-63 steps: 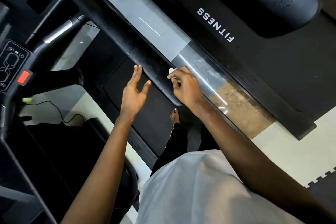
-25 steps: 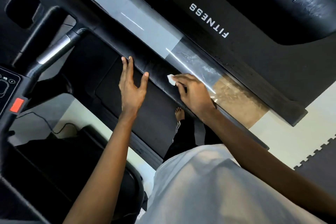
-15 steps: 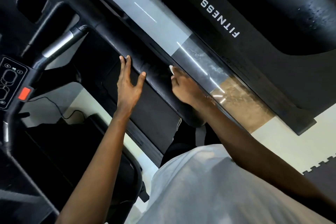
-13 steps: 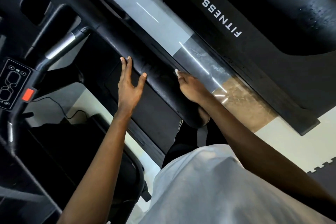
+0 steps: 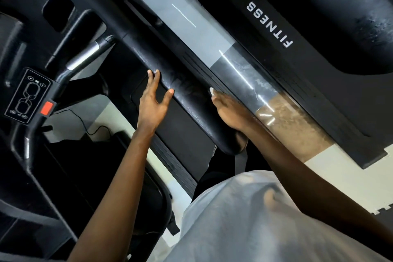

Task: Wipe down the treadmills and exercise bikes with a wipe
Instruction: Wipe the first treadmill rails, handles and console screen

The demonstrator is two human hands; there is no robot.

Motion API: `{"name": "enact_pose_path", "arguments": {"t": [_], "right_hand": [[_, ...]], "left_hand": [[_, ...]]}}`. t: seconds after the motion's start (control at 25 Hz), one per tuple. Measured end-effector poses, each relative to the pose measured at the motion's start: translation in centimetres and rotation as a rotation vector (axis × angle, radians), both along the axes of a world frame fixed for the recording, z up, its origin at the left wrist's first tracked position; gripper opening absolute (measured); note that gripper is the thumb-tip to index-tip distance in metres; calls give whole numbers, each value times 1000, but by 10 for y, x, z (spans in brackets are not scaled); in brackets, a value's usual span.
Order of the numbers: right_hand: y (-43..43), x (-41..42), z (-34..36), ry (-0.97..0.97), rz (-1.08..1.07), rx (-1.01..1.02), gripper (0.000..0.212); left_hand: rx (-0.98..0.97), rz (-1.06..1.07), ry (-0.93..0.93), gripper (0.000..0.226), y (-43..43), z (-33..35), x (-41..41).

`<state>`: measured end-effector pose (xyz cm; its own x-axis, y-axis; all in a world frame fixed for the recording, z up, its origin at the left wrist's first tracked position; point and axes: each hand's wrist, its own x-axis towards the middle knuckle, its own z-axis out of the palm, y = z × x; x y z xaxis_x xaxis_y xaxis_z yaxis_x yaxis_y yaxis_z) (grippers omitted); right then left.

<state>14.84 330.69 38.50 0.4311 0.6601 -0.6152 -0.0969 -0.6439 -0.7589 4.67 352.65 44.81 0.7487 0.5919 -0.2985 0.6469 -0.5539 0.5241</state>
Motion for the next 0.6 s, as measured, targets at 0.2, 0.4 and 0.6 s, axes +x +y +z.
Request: {"name": "enact_pose_path", "arguments": {"t": [0.2,0.4,0.6], "right_hand": [[26,-36,22,-361,113,207,61],[25,-39,22,-575,251,158,65],[4,-51,18,-648,300,130,70]], "left_hand": [[132,-23,-18,69,18,-1,5],[63,62,19,75,20,2,18],[102,38,24,73,25,3,16]]}}
